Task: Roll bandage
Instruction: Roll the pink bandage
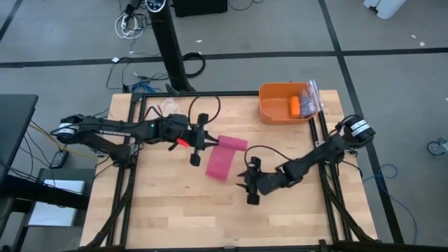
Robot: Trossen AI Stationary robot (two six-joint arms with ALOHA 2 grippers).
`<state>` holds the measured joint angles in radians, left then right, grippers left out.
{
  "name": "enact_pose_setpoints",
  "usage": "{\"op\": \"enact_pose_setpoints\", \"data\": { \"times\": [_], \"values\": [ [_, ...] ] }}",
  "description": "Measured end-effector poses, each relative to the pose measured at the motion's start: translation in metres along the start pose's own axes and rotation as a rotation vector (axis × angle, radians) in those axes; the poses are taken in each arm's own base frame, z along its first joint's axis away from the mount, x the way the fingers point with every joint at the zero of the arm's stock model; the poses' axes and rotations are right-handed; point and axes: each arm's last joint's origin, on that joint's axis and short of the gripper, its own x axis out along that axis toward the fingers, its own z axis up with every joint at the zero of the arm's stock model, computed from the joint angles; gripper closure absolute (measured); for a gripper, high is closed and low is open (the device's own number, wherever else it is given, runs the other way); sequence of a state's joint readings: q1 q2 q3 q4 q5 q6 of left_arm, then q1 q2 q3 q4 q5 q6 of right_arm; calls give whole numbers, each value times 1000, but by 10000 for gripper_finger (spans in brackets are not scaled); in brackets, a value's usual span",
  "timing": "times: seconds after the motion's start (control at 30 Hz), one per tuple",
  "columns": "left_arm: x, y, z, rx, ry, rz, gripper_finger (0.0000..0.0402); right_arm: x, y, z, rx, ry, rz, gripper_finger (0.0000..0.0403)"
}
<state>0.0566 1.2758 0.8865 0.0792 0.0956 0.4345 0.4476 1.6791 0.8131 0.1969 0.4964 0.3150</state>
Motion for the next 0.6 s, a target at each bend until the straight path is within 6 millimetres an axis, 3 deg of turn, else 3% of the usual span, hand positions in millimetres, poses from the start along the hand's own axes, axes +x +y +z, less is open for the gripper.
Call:
{"op": "enact_pose_setpoints", "data": {
  "times": [0.27, 0.6],
  "values": [
    [0, 8, -31, -57, -5, 9, 388, 37, -11, -10, 16, -3, 11, 241],
    [-1, 9, -44, -77, -31, 25, 388, 77, -18, -6, 25, 40, -24, 243]
  ]
}}
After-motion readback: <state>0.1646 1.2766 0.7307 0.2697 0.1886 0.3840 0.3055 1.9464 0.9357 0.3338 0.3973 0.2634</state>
